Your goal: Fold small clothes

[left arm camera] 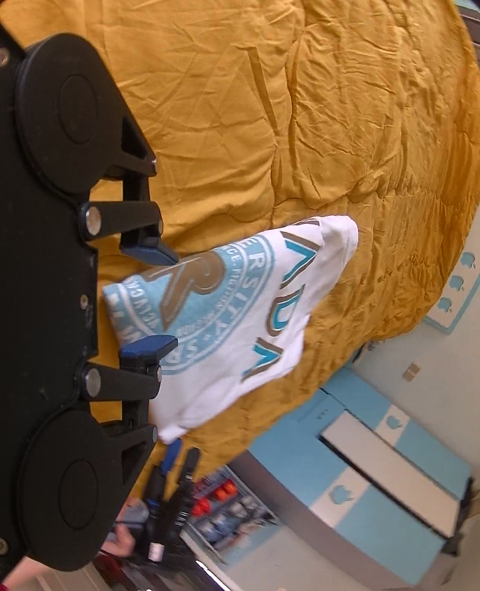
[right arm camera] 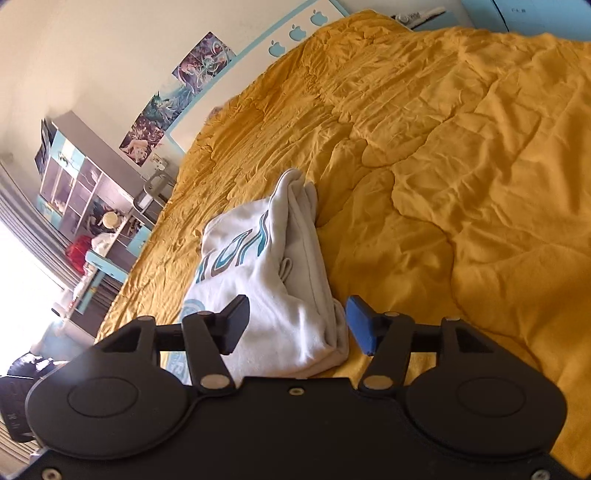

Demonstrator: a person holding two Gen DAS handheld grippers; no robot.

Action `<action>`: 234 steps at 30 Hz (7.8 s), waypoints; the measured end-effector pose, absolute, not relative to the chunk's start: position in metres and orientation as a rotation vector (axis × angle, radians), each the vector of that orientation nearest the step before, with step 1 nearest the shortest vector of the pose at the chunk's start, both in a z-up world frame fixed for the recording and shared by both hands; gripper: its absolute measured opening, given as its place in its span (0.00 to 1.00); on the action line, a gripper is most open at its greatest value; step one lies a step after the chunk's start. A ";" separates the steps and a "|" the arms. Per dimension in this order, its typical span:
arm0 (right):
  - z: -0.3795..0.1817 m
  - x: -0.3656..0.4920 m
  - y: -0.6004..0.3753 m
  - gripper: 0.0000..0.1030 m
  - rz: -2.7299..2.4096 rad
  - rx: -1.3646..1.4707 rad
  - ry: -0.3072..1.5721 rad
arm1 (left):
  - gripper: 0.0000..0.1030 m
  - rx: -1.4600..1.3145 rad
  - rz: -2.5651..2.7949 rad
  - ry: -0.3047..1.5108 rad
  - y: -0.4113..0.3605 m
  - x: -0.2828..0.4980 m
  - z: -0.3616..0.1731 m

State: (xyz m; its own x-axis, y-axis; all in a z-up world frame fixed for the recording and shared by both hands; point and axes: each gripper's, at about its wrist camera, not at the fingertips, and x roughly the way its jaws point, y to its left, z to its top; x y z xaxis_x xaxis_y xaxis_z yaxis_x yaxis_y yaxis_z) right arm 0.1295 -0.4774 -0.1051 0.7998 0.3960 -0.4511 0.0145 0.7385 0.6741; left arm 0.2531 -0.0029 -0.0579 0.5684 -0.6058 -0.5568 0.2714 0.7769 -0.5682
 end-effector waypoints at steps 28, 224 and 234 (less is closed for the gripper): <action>-0.145 0.265 -0.441 0.71 0.541 0.779 0.843 | 0.51 -0.958 -0.611 0.970 -0.042 0.474 -0.159; -0.072 0.136 -0.122 0.17 0.472 0.134 0.629 | 0.45 -0.545 -0.172 0.732 0.142 0.106 -0.074; -0.101 0.149 -0.152 0.17 0.347 0.203 0.738 | 0.47 -0.513 -0.165 0.749 0.137 0.105 -0.084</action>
State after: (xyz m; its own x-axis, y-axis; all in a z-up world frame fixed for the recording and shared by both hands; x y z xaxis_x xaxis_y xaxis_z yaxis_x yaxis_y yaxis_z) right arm 0.1486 -0.1517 -0.1006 0.6870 0.3778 -0.6207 -0.2368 0.9240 0.3004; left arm 0.1049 0.1368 -0.0845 0.7261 -0.3213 -0.6079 -0.0365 0.8648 -0.5008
